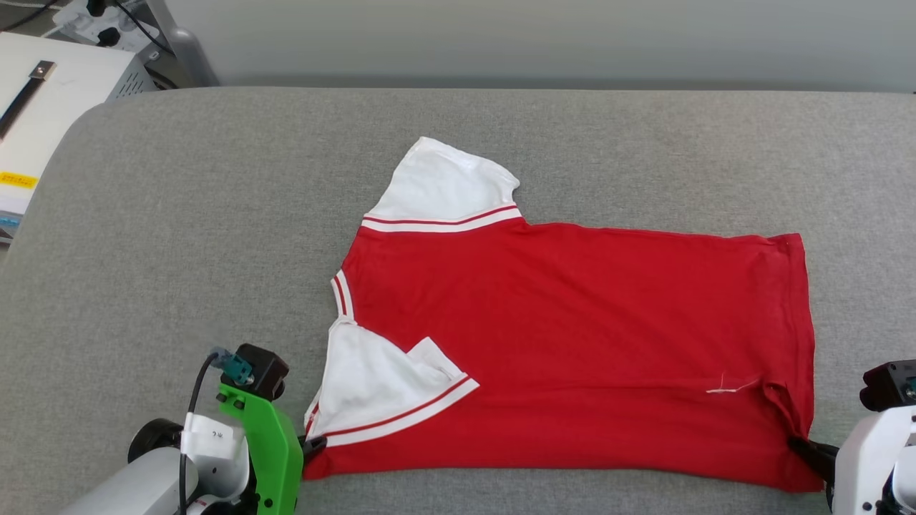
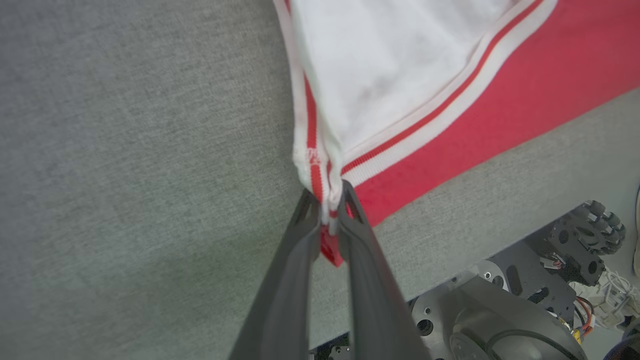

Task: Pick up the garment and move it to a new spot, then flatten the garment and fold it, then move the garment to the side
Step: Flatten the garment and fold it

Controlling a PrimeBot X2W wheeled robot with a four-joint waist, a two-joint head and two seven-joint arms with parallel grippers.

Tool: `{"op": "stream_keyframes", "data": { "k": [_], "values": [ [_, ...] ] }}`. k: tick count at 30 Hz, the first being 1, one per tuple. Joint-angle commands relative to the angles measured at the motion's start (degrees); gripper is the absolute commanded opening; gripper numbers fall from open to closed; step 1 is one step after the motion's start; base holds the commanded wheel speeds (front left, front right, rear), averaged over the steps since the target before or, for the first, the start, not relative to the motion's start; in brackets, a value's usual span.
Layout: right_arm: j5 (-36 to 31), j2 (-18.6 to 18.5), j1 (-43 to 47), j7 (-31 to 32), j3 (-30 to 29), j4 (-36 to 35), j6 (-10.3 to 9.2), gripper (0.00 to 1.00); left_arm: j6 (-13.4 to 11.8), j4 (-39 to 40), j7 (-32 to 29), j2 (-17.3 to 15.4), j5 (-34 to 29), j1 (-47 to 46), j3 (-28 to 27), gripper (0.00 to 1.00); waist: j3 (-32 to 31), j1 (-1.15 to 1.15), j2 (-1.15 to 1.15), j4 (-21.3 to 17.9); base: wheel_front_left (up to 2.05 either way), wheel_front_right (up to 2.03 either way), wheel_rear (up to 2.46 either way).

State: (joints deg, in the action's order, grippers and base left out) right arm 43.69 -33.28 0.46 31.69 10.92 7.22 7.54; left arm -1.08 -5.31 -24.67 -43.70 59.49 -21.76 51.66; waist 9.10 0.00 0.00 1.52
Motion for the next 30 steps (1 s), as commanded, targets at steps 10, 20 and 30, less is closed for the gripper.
{"op": "stream_keyframes", "data": {
  "k": [10,20,30],
  "values": [
    [-3.6,3.4,-3.8,-8.5,-1.1,7.0,-0.05,1.0,0.7,-6.4,7.4,2.1,-1.8,-1.3,-2.3,1.0,-1.4,0.0,0.0,1.0,0.0,0.0,0.0],
    [-13.0,7.3,-6.9,-23.3,-10.4,-2.5,-0.05,1.0,-1.3,-3.2,11.2,-0.6,-4.5,-11.3,-8.7,1.0,-2.0,0.0,0.0,-0.5,0.0,0.0,0.0],
    [-23.6,16.1,-8.8,-31.7,-11.9,-11.8,-0.05,1.0,1.9,-9.9,10.2,4.3,-8.1,-28.7,-10.2,1.0,5.1,0.0,0.0,-5.1,0.0,0.0,0.0]
  ]
}}
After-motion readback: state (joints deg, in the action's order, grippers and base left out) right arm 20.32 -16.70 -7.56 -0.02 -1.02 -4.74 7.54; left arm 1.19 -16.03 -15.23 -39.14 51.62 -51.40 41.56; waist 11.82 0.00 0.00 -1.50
